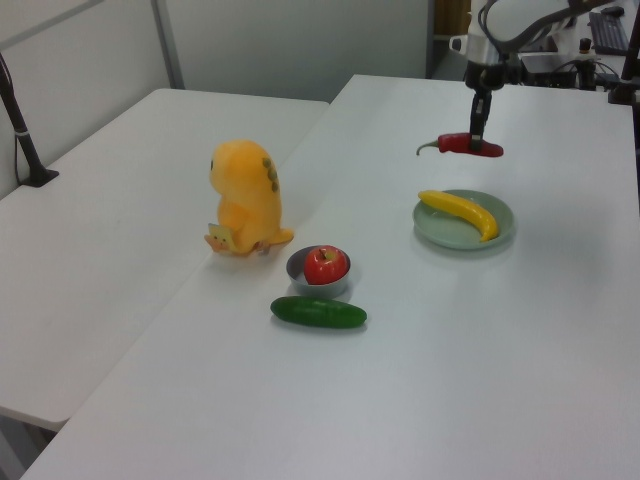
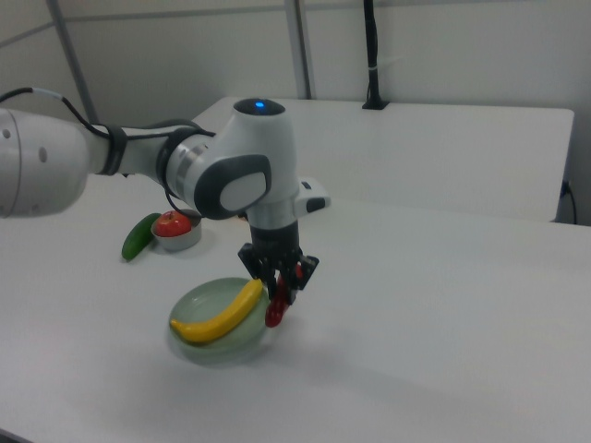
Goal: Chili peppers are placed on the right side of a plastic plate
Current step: 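Lift the chili pepper and carry it beside the green plate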
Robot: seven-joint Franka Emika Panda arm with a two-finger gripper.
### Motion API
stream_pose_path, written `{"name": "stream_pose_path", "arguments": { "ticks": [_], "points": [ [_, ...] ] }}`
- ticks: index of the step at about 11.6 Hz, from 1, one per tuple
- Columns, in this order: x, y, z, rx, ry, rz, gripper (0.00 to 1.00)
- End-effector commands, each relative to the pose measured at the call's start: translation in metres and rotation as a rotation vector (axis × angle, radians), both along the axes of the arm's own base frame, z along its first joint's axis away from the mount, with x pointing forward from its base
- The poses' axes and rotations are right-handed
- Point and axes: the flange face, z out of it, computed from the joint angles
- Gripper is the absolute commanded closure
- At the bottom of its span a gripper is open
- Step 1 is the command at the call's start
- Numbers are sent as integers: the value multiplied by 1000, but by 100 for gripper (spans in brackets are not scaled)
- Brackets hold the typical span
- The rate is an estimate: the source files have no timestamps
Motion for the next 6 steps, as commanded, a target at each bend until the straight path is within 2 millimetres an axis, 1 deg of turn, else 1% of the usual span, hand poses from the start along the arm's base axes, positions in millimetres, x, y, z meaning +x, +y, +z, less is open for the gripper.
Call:
{"name": "stream_pose_path", "arguments": {
  "ticks": [1,2,4,5,6],
  "points": [
    [-14,-4,-47,-2,-20,23,97],
    [-19,-5,-65,-9,-17,18,97],
    [-19,-4,-90,-17,6,20,97],
    [-20,-6,-94,-17,11,17,94],
    [-21,-9,-93,-14,18,5,79]
  ]
}}
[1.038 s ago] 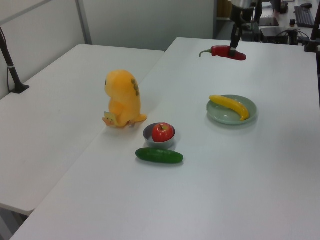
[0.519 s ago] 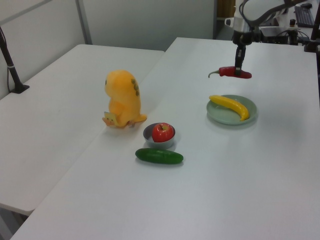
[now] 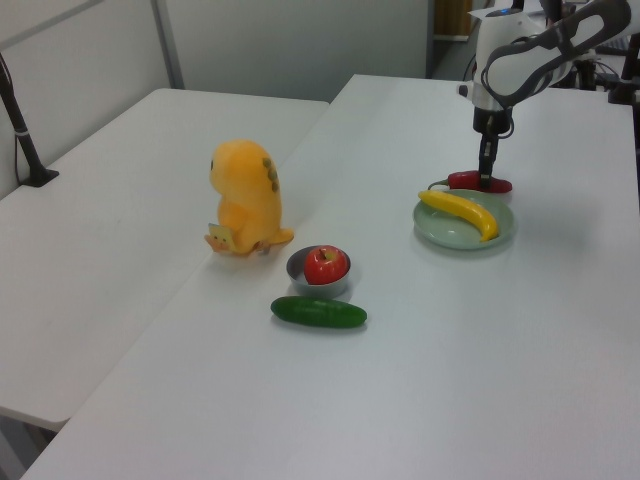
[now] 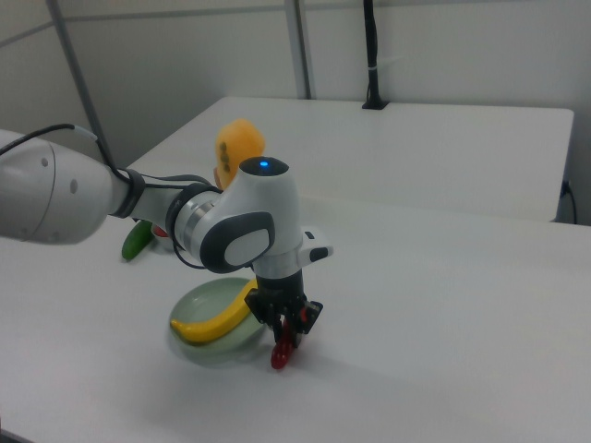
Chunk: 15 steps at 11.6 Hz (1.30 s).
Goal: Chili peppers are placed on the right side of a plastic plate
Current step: 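Lower the chili pepper onto the table and open the gripper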
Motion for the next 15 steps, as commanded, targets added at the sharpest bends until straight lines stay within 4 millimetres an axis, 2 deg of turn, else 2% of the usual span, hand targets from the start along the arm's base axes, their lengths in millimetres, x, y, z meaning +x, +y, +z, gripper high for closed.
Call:
{"name": "stream_pose_path", "arguments": {
  "ticks": [1,3,4,6,8,10,13,15],
  "points": [
    [-5,-7,-6,16,-2,-18,56],
    [-5,-9,-1,16,-8,-59,15],
    [-4,-8,4,15,-16,-83,12],
    [-3,-6,34,21,-59,-126,3],
    [4,5,77,29,-69,-177,0],
    [8,11,139,48,-99,-275,0],
    [-4,25,223,90,-79,-473,0],
    [-13,43,279,104,-49,-514,0]
  ]
}}
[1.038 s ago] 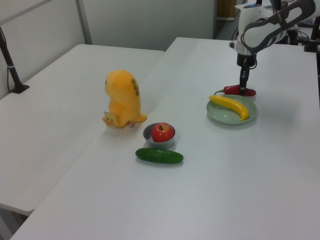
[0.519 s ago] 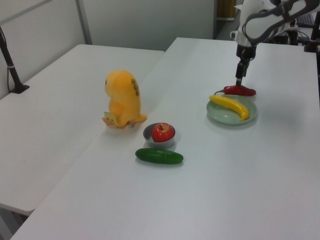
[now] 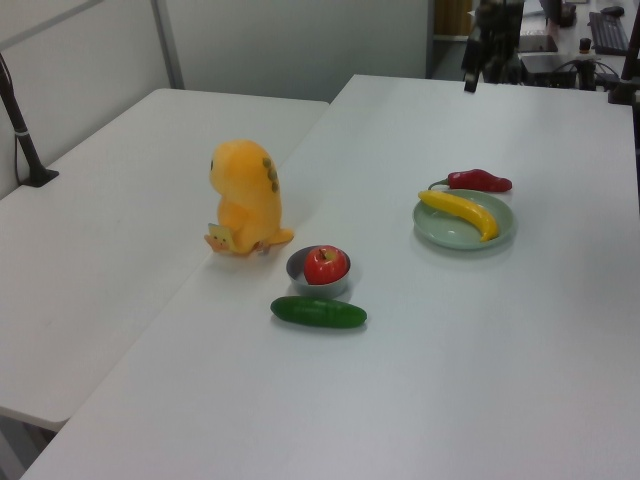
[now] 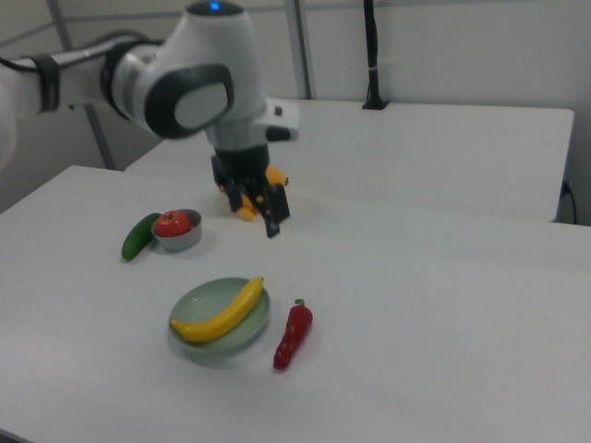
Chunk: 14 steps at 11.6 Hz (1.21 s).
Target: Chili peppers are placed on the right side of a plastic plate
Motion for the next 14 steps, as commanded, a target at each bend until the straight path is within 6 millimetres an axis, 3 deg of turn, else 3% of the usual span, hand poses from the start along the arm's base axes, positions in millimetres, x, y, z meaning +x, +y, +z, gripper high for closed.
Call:
{"name": "stream_pose_path", "arguments": {
  "ticks": [1,4,6,9,11,14],
  "points": [
    [-12,35,72,28,32,-38,0],
    [-24,92,104,15,26,-29,0],
    [-27,136,105,-29,28,30,0],
    [-30,178,87,-39,59,127,0],
    [-30,188,76,-80,60,266,0],
    [-23,182,71,-151,6,425,0]
  ]
}}
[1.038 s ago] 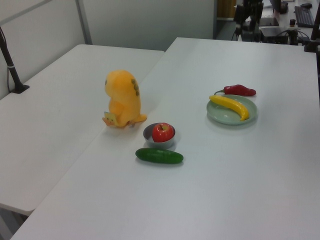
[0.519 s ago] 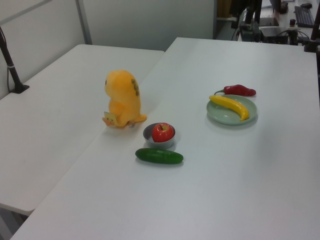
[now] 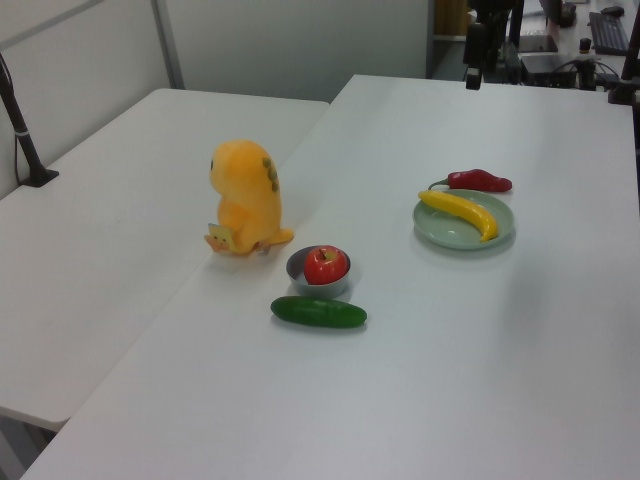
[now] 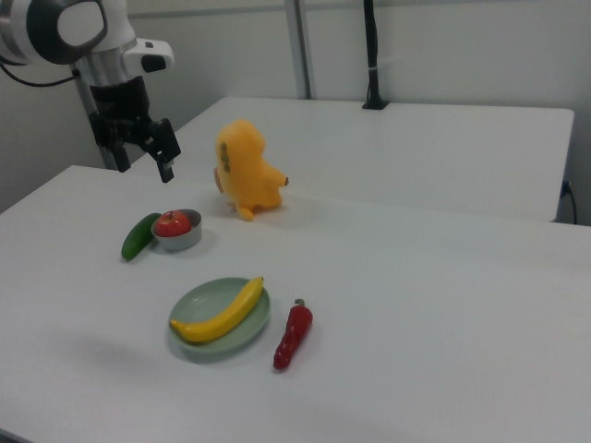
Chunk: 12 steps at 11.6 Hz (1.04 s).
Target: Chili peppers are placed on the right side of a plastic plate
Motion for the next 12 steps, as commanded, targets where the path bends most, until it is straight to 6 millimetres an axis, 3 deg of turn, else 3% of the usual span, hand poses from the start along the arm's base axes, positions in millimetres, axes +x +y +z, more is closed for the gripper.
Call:
{"name": "stream_pose_path", "arguments": {
  "ticks": [1,3,12],
  "points": [
    [5,-8,-3,-58,-76,116,0],
    [5,-18,-3,-51,-78,87,0],
    [4,-17,-2,-38,-74,52,0]
  ]
}}
